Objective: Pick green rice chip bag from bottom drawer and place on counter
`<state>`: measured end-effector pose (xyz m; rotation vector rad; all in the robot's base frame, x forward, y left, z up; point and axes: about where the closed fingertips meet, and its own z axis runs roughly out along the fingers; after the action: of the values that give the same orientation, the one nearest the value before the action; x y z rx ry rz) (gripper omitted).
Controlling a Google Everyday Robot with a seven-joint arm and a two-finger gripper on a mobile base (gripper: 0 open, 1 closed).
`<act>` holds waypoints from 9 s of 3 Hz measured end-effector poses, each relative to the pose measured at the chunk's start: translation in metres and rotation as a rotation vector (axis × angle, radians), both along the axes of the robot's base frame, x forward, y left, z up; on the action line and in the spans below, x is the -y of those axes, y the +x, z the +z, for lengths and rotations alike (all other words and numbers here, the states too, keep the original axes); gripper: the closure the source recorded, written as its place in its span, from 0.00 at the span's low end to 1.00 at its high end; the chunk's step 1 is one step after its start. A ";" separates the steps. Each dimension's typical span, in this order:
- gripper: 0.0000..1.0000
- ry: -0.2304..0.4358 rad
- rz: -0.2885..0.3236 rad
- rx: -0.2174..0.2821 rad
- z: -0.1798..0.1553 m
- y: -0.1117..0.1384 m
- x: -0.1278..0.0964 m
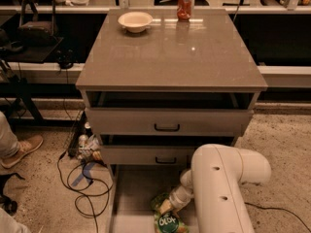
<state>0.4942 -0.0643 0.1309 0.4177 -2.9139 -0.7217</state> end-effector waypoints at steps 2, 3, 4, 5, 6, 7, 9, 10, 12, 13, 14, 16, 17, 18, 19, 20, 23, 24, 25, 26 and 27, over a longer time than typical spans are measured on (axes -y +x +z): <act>1.00 0.015 -0.011 0.052 0.024 -0.005 0.012; 1.00 0.090 -0.004 0.332 0.129 -0.003 0.038; 1.00 0.122 0.014 0.448 0.217 -0.024 0.072; 1.00 0.096 -0.047 0.484 0.234 -0.027 0.109; 1.00 0.099 -0.047 0.485 0.234 -0.028 0.109; 1.00 0.131 -0.023 0.556 0.269 -0.032 0.121; 1.00 0.206 0.139 0.854 0.443 -0.054 0.137; 1.00 0.193 0.189 0.980 0.532 -0.063 0.144; 1.00 0.196 0.182 1.042 0.560 -0.050 0.154; 1.00 0.150 0.218 1.253 0.687 -0.012 0.174; 1.00 0.098 0.276 1.381 0.777 0.018 0.168; 1.00 0.056 0.345 1.482 0.888 0.104 0.126; 1.00 0.106 0.392 1.497 0.902 0.124 0.082; 1.00 0.108 0.394 1.495 0.901 0.124 0.081; 1.00 0.100 0.436 1.449 0.894 0.159 0.071; 1.00 0.066 0.474 1.346 0.878 0.199 0.077; 0.83 0.059 0.611 1.152 0.856 0.277 0.006; 0.60 0.057 0.632 1.128 0.850 0.286 -0.011; 0.37 0.056 0.639 1.103 0.841 0.292 -0.019; 0.06 0.068 0.622 1.087 0.834 0.297 -0.021; 0.00 0.080 0.587 1.087 0.833 0.301 -0.014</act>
Offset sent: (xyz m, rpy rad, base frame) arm -0.0475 -0.1147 0.2397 0.1343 -0.4890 -0.1045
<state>0.7949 -0.0503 0.9642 2.1251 -3.2476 -0.6133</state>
